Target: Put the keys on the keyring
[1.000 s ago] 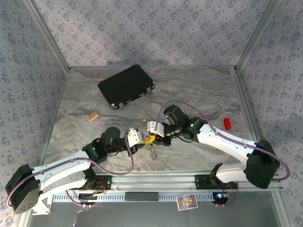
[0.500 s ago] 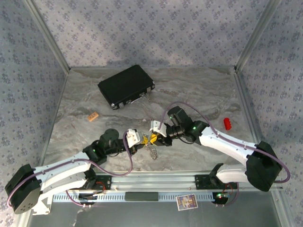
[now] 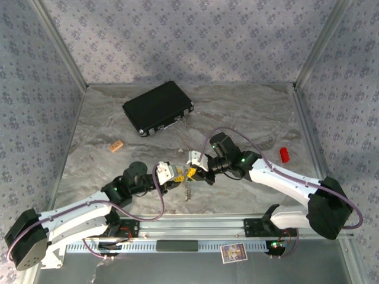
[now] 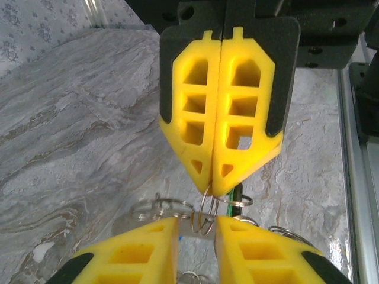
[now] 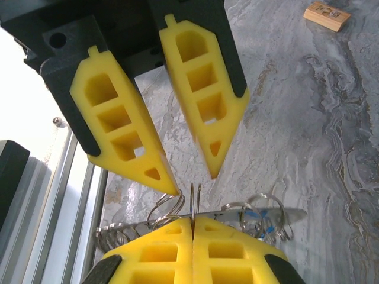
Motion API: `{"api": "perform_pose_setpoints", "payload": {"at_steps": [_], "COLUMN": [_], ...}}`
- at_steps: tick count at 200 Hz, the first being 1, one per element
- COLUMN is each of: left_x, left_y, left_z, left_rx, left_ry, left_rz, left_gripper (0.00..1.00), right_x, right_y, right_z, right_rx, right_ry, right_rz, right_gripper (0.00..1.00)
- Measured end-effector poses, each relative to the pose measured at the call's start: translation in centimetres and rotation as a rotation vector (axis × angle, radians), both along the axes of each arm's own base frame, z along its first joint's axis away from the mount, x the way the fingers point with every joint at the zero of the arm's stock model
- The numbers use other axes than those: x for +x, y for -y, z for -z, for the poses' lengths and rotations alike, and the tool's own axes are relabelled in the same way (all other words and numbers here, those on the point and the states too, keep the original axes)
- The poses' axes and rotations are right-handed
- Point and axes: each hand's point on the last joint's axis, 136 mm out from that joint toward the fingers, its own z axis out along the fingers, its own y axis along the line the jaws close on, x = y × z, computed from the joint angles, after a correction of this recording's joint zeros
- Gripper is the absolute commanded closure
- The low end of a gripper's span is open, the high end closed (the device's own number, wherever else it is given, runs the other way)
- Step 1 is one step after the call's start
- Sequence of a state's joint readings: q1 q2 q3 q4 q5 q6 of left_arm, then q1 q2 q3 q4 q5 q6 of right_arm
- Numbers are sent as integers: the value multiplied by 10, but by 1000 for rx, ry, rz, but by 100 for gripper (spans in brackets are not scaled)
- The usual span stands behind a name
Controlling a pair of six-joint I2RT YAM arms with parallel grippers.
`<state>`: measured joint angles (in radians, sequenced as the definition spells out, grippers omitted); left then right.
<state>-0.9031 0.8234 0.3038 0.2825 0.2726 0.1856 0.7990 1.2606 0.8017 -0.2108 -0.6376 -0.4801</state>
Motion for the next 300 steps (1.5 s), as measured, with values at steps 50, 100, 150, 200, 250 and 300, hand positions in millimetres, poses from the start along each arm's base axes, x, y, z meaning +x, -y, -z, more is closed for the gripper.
{"api": "perform_pose_setpoints", "payload": {"at_steps": [50,100,150,200,250,300], "left_x": [5,4,1,0,-1,-5], "left_y": [-4,-3,-1,3,6,10], "left_z": [14,14,13,2,4,6], "left_rx": [48,50,58,32,35,34], "left_ry": [-29,-41,-65,-61,-85,-102], "left_rz": [-11,4,32,58,85,119], "left_gripper": [76,75,74,78,81,90], "right_x": [-2,-4,-4,-5,-6,-6], "right_y": [-1,-2,-2,-3,-4,-4], "right_z": [-2,-4,-4,-3,-3,-2], "right_rx": [-14,-42,-53,-58,-58,-59], "right_ry": [5,29,45,52,53,51], "right_rz": [-24,-55,-70,-78,-82,-83], "right_gripper": [100,100,100,100,100,100]}}
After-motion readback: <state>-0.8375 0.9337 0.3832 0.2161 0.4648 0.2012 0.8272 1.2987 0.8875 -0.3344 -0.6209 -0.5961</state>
